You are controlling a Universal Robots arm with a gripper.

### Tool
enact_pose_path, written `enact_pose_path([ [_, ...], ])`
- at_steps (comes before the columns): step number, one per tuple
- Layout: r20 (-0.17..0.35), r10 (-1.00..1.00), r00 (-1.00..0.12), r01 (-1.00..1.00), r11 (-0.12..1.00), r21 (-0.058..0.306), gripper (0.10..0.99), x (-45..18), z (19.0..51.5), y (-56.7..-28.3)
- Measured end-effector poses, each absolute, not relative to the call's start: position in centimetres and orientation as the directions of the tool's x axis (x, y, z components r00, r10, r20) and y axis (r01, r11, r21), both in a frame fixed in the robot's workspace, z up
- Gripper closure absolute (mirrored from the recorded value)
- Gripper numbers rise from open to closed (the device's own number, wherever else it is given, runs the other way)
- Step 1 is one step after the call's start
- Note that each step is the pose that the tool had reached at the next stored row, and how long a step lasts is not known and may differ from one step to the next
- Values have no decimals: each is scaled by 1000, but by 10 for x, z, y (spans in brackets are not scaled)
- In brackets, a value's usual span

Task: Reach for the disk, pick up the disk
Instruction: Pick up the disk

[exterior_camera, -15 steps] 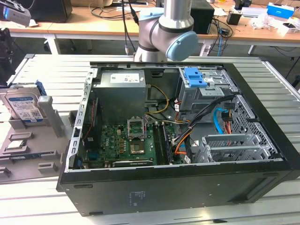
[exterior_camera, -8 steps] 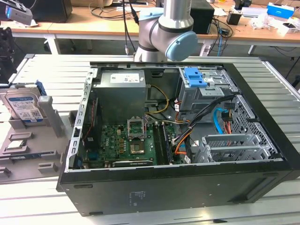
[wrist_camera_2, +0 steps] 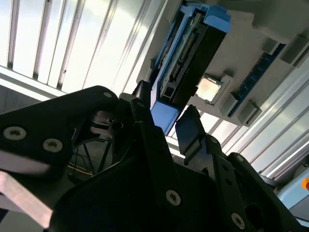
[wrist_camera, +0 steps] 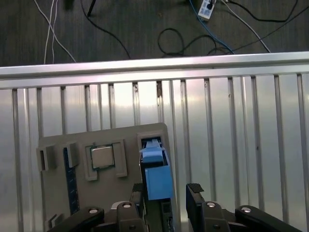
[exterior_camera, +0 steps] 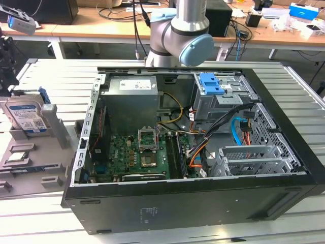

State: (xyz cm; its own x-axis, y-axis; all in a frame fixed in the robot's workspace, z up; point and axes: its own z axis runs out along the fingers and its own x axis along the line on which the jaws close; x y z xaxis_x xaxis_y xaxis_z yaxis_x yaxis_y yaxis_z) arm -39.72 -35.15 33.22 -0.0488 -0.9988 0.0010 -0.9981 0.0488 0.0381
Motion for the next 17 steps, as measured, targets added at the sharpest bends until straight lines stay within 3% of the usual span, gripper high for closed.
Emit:
enact_pose_path([
  [8, 1, -999, 37, -999, -37, 38, 604, -406, 313, -353],
  [17, 1, -999, 37, -999, -37, 38, 604, -406, 298, -353],
])
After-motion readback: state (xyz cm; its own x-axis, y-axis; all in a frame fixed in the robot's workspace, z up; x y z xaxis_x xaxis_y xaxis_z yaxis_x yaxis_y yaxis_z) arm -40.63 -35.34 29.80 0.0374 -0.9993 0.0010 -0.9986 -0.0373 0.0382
